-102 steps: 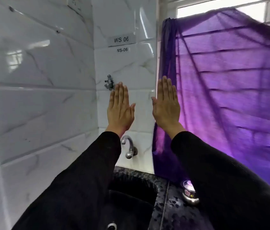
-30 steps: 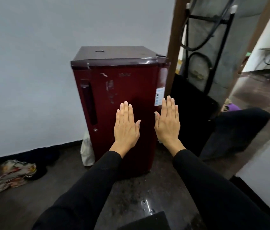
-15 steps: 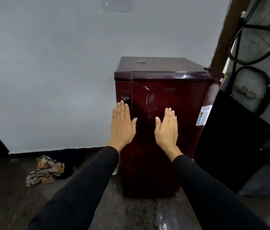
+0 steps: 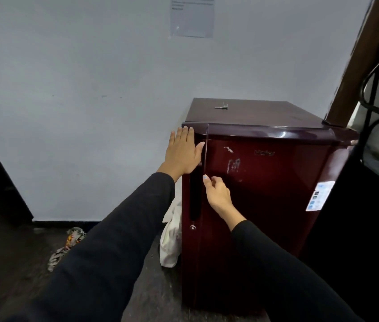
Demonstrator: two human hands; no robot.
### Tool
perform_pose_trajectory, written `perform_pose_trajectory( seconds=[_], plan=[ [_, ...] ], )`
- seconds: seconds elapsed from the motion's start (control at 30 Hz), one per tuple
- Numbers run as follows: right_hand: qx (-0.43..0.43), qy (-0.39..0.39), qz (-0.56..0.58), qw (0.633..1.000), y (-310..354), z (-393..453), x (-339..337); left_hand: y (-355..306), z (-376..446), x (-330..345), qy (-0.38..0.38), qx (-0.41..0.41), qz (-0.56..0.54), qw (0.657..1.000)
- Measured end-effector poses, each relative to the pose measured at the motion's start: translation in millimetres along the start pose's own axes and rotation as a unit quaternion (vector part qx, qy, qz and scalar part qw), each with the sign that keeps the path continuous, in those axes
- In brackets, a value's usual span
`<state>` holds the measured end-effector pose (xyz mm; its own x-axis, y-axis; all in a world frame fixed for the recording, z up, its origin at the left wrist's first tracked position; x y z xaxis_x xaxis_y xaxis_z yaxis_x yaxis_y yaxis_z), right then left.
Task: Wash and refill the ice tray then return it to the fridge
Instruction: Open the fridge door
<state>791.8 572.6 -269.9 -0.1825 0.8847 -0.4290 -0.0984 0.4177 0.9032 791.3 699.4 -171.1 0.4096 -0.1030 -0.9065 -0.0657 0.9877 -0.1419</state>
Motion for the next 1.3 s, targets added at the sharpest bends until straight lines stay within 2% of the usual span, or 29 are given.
perform_pose_trajectory(
  seconds=[0.2, 0.53, 0.77, 1.3],
  plan=[
    [0.031, 0.057, 0.048, 0.997, 22, 32, 12, 5, 39, -2, 0.004, 0.016, 0.030, 0.999],
    [0.021, 0.000, -0.019, 1.000, 21, 47, 31, 15, 58, 19, 0.013, 0.043, 0.049, 0.998],
    [0.006, 0.006, -0.142, 0.990, 26, 48, 34, 17, 60, 25, -0.014, 0.044, 0.060, 0.997],
    [0.004, -0.025, -0.171, 0.985, 27, 43, 37, 16, 57, 35, -0.017, 0.025, 0.068, 0.997]
  ],
)
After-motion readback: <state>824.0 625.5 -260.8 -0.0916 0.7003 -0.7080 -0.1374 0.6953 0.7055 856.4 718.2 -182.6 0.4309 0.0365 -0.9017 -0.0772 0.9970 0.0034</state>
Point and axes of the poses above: each hand's wrist, its own z-axis towards the middle knuckle, its own x-axis out of the palm, y = z × x, the point moved 3 cm from there along z, towards the middle knuckle, and after that the axes turned 2 degrees about y, right-handed, at the moved point
